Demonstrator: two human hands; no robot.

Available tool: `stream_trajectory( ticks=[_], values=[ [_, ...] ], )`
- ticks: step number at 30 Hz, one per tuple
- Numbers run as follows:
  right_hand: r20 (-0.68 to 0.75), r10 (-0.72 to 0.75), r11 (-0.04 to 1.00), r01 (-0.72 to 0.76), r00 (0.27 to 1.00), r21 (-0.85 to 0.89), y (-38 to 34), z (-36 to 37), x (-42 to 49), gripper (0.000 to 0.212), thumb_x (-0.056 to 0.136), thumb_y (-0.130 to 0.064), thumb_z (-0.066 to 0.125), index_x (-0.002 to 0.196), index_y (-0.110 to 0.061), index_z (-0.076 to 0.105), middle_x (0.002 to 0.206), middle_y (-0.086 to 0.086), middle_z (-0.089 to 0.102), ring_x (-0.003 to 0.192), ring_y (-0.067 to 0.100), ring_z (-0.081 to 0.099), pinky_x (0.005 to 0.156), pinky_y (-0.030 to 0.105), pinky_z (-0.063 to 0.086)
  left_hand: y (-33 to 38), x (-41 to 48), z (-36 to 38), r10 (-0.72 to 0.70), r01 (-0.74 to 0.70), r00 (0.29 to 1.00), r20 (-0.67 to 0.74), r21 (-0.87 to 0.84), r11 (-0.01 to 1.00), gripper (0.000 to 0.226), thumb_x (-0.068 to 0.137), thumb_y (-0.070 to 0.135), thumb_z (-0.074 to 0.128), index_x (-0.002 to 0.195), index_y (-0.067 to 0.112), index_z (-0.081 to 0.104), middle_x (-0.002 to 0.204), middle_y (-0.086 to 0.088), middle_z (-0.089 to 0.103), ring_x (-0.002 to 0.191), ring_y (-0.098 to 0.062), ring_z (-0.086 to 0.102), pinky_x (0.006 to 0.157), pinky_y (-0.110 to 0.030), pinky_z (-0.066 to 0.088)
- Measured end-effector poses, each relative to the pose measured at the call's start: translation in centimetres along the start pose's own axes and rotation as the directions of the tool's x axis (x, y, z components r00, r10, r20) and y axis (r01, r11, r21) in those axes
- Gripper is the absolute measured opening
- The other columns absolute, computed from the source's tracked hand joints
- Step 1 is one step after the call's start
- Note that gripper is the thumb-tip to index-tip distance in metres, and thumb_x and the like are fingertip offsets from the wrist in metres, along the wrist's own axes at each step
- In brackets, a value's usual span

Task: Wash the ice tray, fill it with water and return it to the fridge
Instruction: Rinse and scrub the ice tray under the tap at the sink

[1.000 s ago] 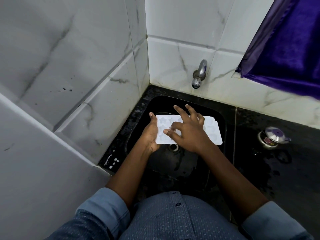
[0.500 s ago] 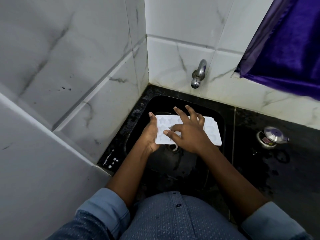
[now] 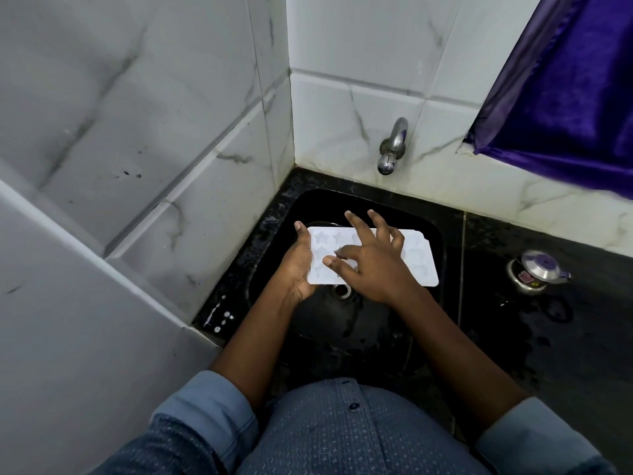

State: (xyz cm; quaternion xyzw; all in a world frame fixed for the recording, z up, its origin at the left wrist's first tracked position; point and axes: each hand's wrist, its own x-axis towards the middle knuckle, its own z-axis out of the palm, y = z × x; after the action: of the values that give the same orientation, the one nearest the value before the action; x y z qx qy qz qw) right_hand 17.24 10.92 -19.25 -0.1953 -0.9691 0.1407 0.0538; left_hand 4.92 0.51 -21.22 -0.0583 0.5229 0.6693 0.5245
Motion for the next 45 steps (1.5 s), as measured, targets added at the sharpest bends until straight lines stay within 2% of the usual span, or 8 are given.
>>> stream_trajectory(
  ticks=[5, 8, 13, 17, 24, 31, 36, 45],
  values=[
    [-0.101, -0.03, 0.998, 0.036, 0.994, 0.057, 0.1, 0.3, -0.1, 0.065, 0.095, -0.078, 0.031, 0.093, -0.035, 0.079, 0.173, -0.006, 0.02, 0.16, 0.026, -0.004, 0.119, 0.05, 0.0, -0.2, -0.1, 0.1, 0.005, -0.005, 1.0, -0.008, 0.019, 1.0, 0.094, 0.097, 0.081, 0.01, 0.117, 0.013, 0.071, 0.107, -0.018, 0.08, 0.092, -0.032, 0.08, 0.079, -0.045, 0.062],
    [-0.039, -0.019, 1.0, 0.019, 0.999, -0.001, 0.2, 0.1, 0.0, 0.064, 0.096, -0.079, 0.029, 0.1, -0.039, 0.079, 0.174, -0.006, 0.015, 0.16, 0.027, -0.007, 0.12, 0.052, -0.001, -0.1, -0.1, 0.0, 0.011, -0.011, 1.0, -0.023, 0.019, 1.0, 0.096, 0.096, 0.082, 0.01, 0.122, 0.012, 0.07, 0.112, -0.02, 0.079, 0.097, -0.035, 0.079, 0.086, -0.049, 0.061],
    [-0.036, -0.008, 0.999, 0.01, 0.999, 0.044, 0.1, 0.0, -0.1, 0.071, 0.093, -0.081, 0.023, 0.097, -0.039, 0.08, 0.174, -0.007, 0.016, 0.16, 0.025, -0.006, 0.116, 0.048, 0.002, 0.0, -0.3, 0.0, 0.003, -0.003, 1.0, -0.005, 0.004, 1.0, 0.096, 0.097, 0.081, 0.009, 0.125, 0.01, 0.068, 0.108, -0.019, 0.08, 0.092, -0.034, 0.08, 0.075, -0.044, 0.063],
    [0.029, 0.006, 0.999, -0.007, 1.0, 0.043, 0.2, 0.0, -0.2, 0.079, 0.091, -0.083, 0.014, 0.108, -0.04, 0.078, 0.175, -0.006, 0.011, 0.159, 0.024, -0.008, 0.116, 0.052, 0.006, 0.0, -0.3, 0.1, 0.001, -0.001, 1.0, -0.001, 0.001, 1.0, 0.098, 0.096, 0.082, 0.01, 0.131, 0.009, 0.066, 0.111, -0.02, 0.079, 0.095, -0.035, 0.079, 0.077, -0.044, 0.063],
    [-0.103, 0.025, 0.986, -0.008, 0.994, 0.169, 1.9, 0.2, -0.8, 0.052, 0.096, -0.075, 0.035, 0.105, -0.037, 0.07, 0.172, -0.008, 0.022, 0.16, 0.023, -0.001, 0.116, 0.049, 0.007, 0.0, -0.4, -0.3, 0.024, -0.024, 1.0, -0.019, -0.02, 1.0, 0.093, 0.097, 0.081, 0.014, 0.127, 0.012, 0.069, 0.112, -0.017, 0.079, 0.095, -0.031, 0.08, 0.084, -0.044, 0.061],
    [-0.101, 0.087, 0.994, -0.079, 0.991, 0.073, 3.2, 0.0, -1.9, 0.057, 0.1, -0.072, 0.026, 0.113, -0.039, 0.071, 0.173, -0.005, 0.02, 0.16, 0.024, -0.002, 0.116, 0.046, 0.003, 0.2, -0.5, 0.0, 0.033, -0.033, 0.999, -0.04, -0.002, 0.999, 0.09, 0.097, 0.08, 0.015, 0.117, 0.013, 0.071, 0.108, -0.016, 0.08, 0.091, -0.031, 0.08, 0.081, -0.044, 0.06],
    [-0.024, 0.086, 0.996, -0.087, 0.996, -0.032, 2.9, -0.3, -2.5, 0.074, 0.093, -0.081, 0.014, 0.131, -0.046, 0.066, 0.175, -0.006, 0.009, 0.159, 0.027, -0.008, 0.118, 0.052, 0.001, 0.2, -0.4, 0.2, 0.034, -0.034, 0.999, -0.037, 0.012, 0.999, 0.092, 0.097, 0.08, 0.012, 0.117, 0.013, 0.071, 0.112, -0.017, 0.079, 0.091, -0.03, 0.08, 0.082, -0.044, 0.06],
    [-0.024, 0.112, 0.991, -0.114, 0.993, -0.065, 2.1, -0.7, -2.1, 0.074, 0.094, -0.083, 0.016, 0.112, -0.04, 0.074, 0.176, -0.005, 0.004, 0.159, 0.028, -0.01, 0.116, 0.049, -0.002, -0.1, -0.2, 0.2, 0.042, -0.04, 0.998, -0.041, 0.059, 0.997, 0.095, 0.097, 0.081, 0.014, 0.132, 0.011, 0.068, 0.121, -0.019, 0.077, 0.109, -0.036, 0.076, 0.091, -0.047, 0.06]
  ],
)
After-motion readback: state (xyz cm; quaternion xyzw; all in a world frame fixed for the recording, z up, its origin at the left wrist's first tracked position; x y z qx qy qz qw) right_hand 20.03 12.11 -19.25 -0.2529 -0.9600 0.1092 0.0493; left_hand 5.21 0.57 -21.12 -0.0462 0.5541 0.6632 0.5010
